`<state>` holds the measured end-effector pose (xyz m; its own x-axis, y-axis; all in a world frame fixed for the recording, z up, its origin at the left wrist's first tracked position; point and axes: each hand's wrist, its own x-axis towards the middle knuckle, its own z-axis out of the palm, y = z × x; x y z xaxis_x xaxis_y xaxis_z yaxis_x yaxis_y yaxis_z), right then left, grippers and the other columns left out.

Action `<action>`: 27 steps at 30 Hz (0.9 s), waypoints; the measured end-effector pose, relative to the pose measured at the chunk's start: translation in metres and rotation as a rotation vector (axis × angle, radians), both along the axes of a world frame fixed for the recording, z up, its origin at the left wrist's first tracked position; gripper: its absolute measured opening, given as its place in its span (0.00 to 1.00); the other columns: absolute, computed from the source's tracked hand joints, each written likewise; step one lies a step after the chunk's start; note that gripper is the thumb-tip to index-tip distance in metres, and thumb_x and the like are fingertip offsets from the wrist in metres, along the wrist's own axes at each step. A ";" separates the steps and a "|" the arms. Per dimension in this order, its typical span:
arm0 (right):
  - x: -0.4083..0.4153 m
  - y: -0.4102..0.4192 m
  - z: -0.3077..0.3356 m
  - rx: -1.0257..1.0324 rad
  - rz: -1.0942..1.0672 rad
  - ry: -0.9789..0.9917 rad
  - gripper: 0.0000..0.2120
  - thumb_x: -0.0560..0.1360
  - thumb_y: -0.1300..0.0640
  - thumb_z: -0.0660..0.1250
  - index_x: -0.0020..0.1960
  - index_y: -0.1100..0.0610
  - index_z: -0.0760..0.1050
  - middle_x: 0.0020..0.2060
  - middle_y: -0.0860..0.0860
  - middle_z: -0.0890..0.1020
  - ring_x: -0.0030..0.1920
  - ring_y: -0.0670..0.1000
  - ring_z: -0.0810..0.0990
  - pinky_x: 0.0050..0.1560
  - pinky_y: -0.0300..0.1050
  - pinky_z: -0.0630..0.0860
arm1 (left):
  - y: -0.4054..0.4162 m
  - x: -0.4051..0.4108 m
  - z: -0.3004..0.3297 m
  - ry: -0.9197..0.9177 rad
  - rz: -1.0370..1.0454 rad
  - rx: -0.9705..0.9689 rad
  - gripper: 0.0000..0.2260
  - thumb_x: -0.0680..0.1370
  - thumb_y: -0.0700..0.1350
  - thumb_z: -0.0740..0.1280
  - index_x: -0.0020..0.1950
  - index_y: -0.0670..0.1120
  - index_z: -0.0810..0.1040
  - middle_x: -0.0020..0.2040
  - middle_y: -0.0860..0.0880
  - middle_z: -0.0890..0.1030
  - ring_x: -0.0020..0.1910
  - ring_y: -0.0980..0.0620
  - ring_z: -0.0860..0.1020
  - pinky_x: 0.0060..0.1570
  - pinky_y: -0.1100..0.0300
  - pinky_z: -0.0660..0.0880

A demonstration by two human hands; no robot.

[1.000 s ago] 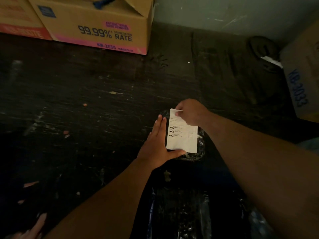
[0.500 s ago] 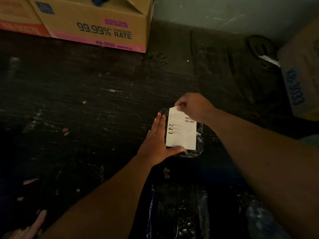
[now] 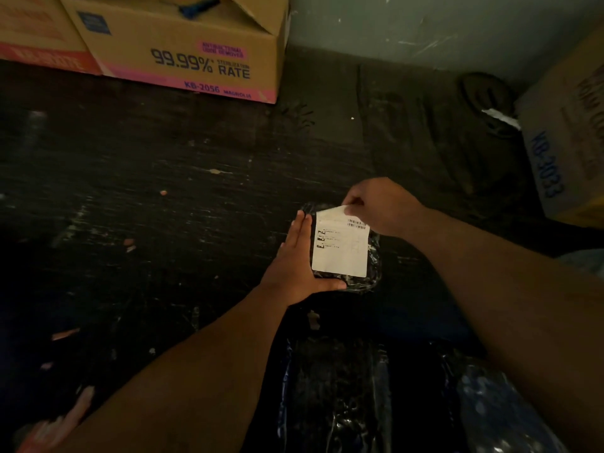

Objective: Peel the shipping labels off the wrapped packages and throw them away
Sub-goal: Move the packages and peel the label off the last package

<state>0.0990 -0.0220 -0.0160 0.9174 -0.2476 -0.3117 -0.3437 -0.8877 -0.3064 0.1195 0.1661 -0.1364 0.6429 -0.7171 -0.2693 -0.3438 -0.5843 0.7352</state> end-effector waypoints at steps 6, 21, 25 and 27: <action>-0.013 0.002 0.017 0.031 0.019 -0.056 0.06 0.78 0.54 0.67 0.53 0.51 0.81 0.44 0.46 0.82 0.43 0.43 0.78 0.38 0.37 0.69 | 0.000 0.000 0.002 0.001 0.005 0.009 0.67 0.61 0.64 0.81 0.80 0.54 0.33 0.79 0.60 0.30 0.81 0.55 0.40 0.78 0.40 0.53; -0.035 -0.003 0.043 -0.021 0.002 -0.055 0.07 0.77 0.54 0.69 0.54 0.51 0.82 0.46 0.48 0.83 0.47 0.46 0.79 0.47 0.42 0.73 | -0.001 0.000 0.001 -0.008 0.021 0.015 0.68 0.60 0.64 0.81 0.81 0.53 0.34 0.80 0.59 0.32 0.80 0.55 0.39 0.78 0.40 0.52; -0.041 -0.005 0.045 -0.006 -0.043 -0.082 0.07 0.77 0.55 0.69 0.53 0.53 0.82 0.44 0.47 0.82 0.42 0.44 0.78 0.41 0.40 0.72 | 0.000 0.000 0.000 0.005 0.015 0.005 0.67 0.60 0.64 0.81 0.81 0.54 0.34 0.79 0.60 0.31 0.80 0.56 0.38 0.79 0.40 0.51; -0.044 -0.008 0.044 -0.007 -0.072 -0.086 0.07 0.77 0.56 0.69 0.53 0.53 0.82 0.42 0.47 0.82 0.39 0.42 0.76 0.37 0.37 0.69 | 0.001 -0.001 0.000 0.006 0.019 -0.004 0.67 0.60 0.64 0.82 0.81 0.54 0.34 0.79 0.60 0.31 0.80 0.56 0.39 0.79 0.41 0.51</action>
<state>0.0550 -0.0299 0.0280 0.9204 -0.3156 -0.2308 -0.3794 -0.8638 -0.3316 0.1189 0.1673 -0.1361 0.6544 -0.7061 -0.2707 -0.3282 -0.5877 0.7395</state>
